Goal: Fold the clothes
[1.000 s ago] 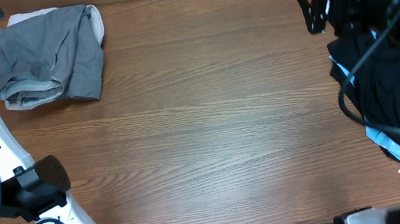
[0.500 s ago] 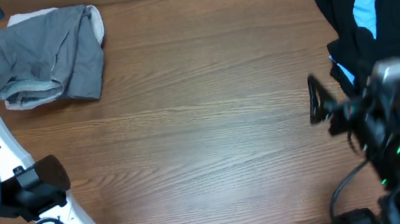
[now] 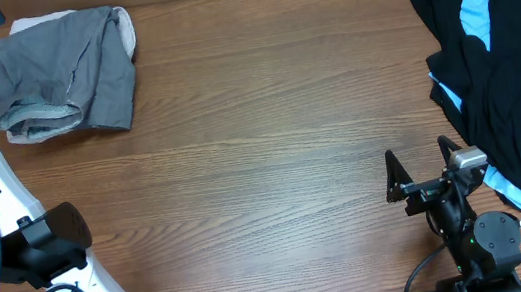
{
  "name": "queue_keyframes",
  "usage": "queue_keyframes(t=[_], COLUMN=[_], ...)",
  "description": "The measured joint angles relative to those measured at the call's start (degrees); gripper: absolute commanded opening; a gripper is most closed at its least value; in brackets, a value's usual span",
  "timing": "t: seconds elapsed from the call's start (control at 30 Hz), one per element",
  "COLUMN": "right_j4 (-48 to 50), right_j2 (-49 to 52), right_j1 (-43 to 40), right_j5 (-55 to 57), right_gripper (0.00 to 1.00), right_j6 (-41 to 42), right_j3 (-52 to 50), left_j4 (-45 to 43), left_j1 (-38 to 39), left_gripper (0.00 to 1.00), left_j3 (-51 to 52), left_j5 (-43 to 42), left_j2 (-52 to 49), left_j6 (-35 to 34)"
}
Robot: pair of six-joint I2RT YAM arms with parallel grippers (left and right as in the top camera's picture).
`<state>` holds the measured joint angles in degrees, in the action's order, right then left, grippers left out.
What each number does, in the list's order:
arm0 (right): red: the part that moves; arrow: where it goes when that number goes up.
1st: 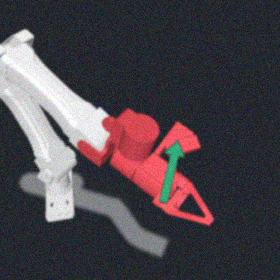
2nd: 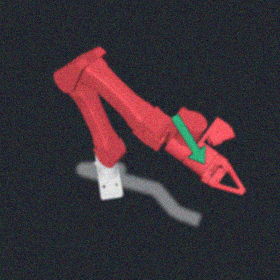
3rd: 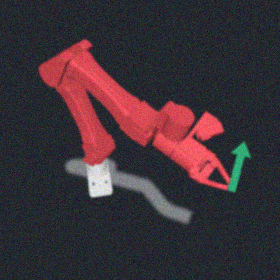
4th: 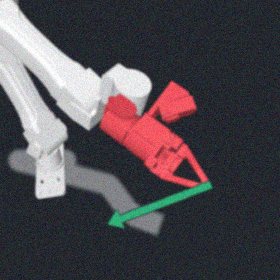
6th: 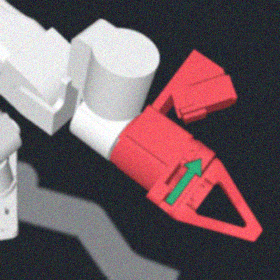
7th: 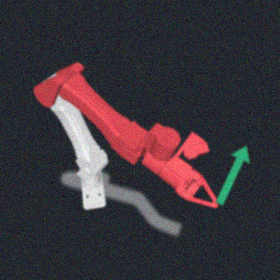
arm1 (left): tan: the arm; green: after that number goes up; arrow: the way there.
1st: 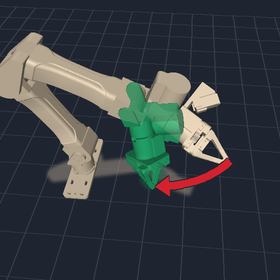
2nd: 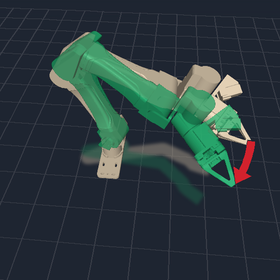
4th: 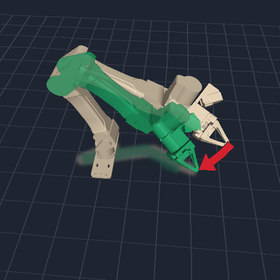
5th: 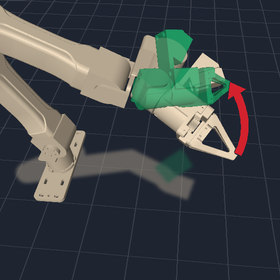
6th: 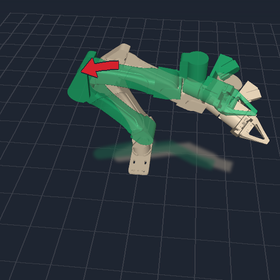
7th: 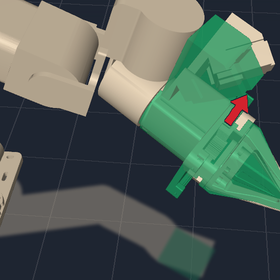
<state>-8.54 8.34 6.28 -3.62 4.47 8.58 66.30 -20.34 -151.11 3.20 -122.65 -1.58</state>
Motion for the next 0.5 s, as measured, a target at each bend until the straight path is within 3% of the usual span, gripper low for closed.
queue_keyframes(t=[0.5], right_j4=[3.3], right_j2=[-5.7], right_j1=[-0.2], right_j5=[0.0], right_gripper=[1.00], right_j6=[0.0], right_j3=[-7.5], left_j4=[0.0], left_j1=[0.0], left_gripper=[1.00], left_j3=[0.0], left_j5=[0.0], left_j2=[0.0], left_j6=[0.0])
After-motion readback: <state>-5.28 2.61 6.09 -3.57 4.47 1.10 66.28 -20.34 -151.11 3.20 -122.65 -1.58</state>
